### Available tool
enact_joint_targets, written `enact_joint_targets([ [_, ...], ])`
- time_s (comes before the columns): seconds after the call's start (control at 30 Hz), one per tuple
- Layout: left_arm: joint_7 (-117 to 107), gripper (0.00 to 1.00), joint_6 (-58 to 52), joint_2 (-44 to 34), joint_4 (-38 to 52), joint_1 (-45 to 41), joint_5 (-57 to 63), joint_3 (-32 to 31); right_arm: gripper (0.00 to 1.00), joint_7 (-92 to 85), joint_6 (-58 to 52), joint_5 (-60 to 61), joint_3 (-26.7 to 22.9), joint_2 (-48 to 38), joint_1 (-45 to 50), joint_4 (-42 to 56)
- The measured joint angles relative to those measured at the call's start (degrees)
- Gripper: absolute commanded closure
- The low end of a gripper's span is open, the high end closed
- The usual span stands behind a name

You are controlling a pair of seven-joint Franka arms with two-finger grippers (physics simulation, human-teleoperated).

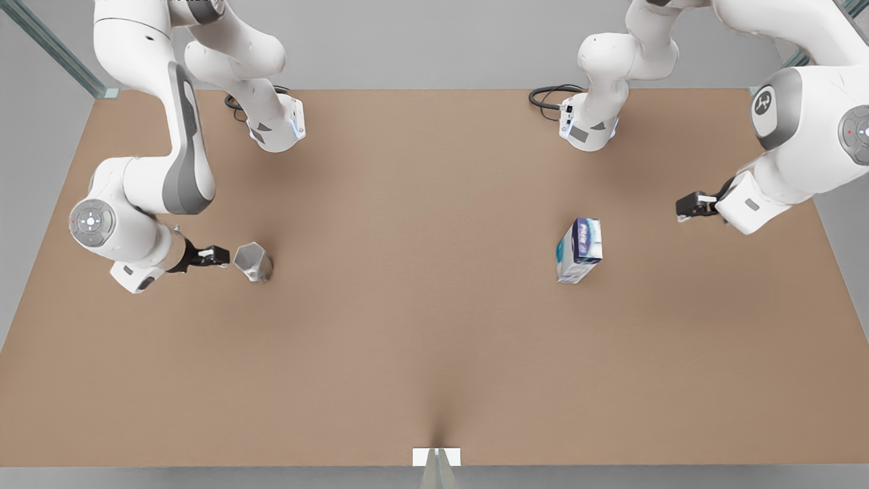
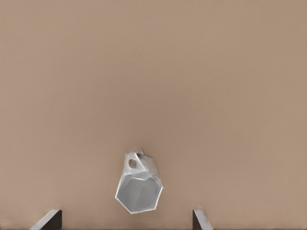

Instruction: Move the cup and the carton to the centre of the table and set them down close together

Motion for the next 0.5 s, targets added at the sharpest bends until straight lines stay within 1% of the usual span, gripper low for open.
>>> enact_joint_targets([
  [0.03, -0.16, 0.00, -0.05, -0.35, -0.49, 0.20, 0.03, 0.01, 0.00, 0.00, 1.16, 0.00, -0.14, -0.82, 0.20, -3.17],
  [0.1, 0.09, 0.00, 0.08, -0.55, -0.49, 0.70, -0.01, 0.10, 0.00, -0.09, 7.39, 0.00, -0.19, -4.30, -2.98, -11.89],
  [0.2, -0.08, 0.00, 0.09, -0.44, -0.56, 0.57, -0.06, 0.10, 0.00, -1.14, 15.42, -0.09, -0.10, -5.20, -2.87, -19.26],
  [0.33, -0.17, 0.00, 0.09, -0.18, -1.24, 0.42, -0.06, 0.10, 0.00, -1.06, 17.41, -0.08, 0.38, -1.58, -2.48, -19.75],
  [0.43, -0.17, 0.00, 0.00, -0.26, -1.35, 0.58, -0.03, 0.10, 0.00, -0.62, 17.69, 0.00, 1.55, -1.56, -2.17, -19.75],
  [0.5, -0.17, 0.00, 0.05, -0.18, -1.35, 0.39, 0.00, 0.10, 0.00, -0.53, 19.15, 0.00, 1.87, -1.55, -2.52, -21.57],
])
